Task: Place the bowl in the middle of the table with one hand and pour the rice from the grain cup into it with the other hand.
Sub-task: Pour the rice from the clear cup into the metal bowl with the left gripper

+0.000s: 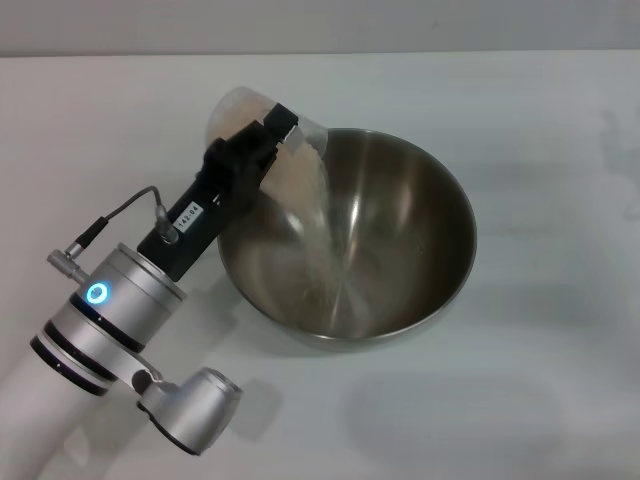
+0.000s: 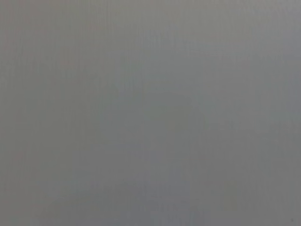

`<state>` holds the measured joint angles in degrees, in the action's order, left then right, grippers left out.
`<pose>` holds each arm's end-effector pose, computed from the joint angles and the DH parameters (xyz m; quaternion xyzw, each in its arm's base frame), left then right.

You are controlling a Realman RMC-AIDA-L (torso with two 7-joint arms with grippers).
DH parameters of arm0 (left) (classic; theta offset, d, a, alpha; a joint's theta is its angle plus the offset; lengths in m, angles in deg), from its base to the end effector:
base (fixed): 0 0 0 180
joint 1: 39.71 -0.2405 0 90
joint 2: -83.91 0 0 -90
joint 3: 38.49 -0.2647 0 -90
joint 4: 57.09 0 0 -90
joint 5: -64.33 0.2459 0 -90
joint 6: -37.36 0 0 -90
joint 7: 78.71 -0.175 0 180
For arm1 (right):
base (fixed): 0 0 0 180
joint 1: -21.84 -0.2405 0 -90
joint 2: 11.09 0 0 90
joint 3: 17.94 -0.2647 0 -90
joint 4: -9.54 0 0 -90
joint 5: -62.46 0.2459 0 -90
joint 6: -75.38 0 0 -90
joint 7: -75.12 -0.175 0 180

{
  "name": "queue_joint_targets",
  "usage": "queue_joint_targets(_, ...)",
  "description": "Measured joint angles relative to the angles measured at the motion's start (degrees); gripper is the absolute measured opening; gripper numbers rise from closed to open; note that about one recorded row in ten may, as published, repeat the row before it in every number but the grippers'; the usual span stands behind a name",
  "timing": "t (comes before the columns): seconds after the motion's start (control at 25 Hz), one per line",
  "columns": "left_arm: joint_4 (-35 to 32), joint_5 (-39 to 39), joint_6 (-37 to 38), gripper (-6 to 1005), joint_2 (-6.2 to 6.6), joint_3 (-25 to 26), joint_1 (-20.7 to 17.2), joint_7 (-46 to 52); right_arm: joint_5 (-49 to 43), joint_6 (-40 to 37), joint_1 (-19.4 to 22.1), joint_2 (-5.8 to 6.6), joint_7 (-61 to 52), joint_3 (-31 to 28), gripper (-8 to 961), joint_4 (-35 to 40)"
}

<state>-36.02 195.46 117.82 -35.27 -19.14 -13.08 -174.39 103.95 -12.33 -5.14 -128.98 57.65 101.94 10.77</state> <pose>-0.2241 0.3255 -0.1248 -0.5710 0.5668 0.0281 0.5932 0.3391 0.3701 0.0285 -0.6283 0.1485 0.4223 0.6362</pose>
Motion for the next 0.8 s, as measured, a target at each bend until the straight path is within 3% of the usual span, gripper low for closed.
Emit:
queue_joint_targets(0.2, 0.1, 0.0, -0.1, 31, 0.00, -0.2, 0.0, -2.1, 0.0, 0.0, 0.0, -0.05, 0.0, 0.0, 530, 0.0)
queue_joint_targets(0.28, 0.2, 0.0, -0.5, 31, 0.00, -2.2, -0.1, -15.1, 0.0, 0.0, 0.0, -0.06, 0.0, 0.0, 531, 0.0)
queue_joint_targets(0.36, 0.2, 0.0, -0.5, 32, 0.00, -2.2, -0.1, -15.1, 0.0, 0.0, 0.0, -0.06, 0.0, 0.0, 532, 0.0)
queue_joint_targets(0.44, 0.4, 0.0, -0.5, 32, 0.00, -3.4, -0.1, -22.3, 0.0, 0.0, 0.0, -0.06, 0.0, 0.0, 533, 0.0)
queue_joint_targets(0.8, 0.5, 2.4, -0.2, 33, 0.00, -3.8, -0.1, -27.8, 0.0, 0.0, 0.0, -0.05, 0.0, 0.0, 537, 0.0)
